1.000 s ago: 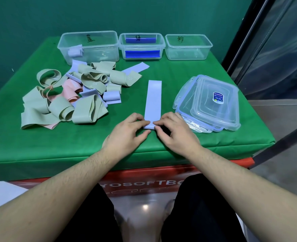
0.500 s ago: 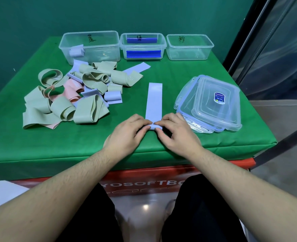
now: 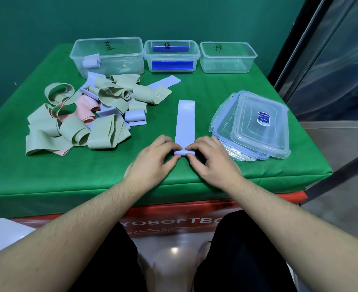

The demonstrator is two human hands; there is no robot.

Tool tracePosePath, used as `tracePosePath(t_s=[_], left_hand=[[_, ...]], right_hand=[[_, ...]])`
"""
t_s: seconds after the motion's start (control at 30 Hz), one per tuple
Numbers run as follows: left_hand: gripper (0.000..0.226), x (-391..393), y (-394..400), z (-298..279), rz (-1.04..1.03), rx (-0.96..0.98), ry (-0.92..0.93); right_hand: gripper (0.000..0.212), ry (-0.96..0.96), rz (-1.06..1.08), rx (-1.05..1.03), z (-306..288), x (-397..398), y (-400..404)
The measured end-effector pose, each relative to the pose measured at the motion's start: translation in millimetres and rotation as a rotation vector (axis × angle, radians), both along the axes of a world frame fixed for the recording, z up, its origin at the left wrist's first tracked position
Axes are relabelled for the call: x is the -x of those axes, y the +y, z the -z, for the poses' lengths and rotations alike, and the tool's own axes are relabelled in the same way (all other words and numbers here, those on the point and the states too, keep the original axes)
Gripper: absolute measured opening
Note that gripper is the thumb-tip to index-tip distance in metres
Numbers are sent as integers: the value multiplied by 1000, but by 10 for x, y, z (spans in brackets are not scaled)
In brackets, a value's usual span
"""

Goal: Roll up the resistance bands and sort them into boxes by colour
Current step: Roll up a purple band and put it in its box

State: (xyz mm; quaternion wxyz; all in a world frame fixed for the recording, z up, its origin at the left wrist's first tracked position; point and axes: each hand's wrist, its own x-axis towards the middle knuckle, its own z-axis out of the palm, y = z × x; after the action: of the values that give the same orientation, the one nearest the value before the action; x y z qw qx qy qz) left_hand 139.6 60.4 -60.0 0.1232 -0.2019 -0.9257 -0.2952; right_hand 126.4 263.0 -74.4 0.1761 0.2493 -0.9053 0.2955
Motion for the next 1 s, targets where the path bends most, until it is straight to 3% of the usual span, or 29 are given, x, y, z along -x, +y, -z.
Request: tracePosePath(t_s=[0.13,0.5,0.73,1.0], left_hand=[[24,30,1,20,-5,-4,5],[14,25,-11,23,11,-51,22],[24,41,-5,52,-5,-38,26],[22,41,-21,22,12,-65,24]], right_hand=[[26,-1,-10,7,4,-8,9],[9,8,-19,33,4,-12,19],[21,-22,35,19,21,1,-4],[21,-12,22,35,31,1,15]])
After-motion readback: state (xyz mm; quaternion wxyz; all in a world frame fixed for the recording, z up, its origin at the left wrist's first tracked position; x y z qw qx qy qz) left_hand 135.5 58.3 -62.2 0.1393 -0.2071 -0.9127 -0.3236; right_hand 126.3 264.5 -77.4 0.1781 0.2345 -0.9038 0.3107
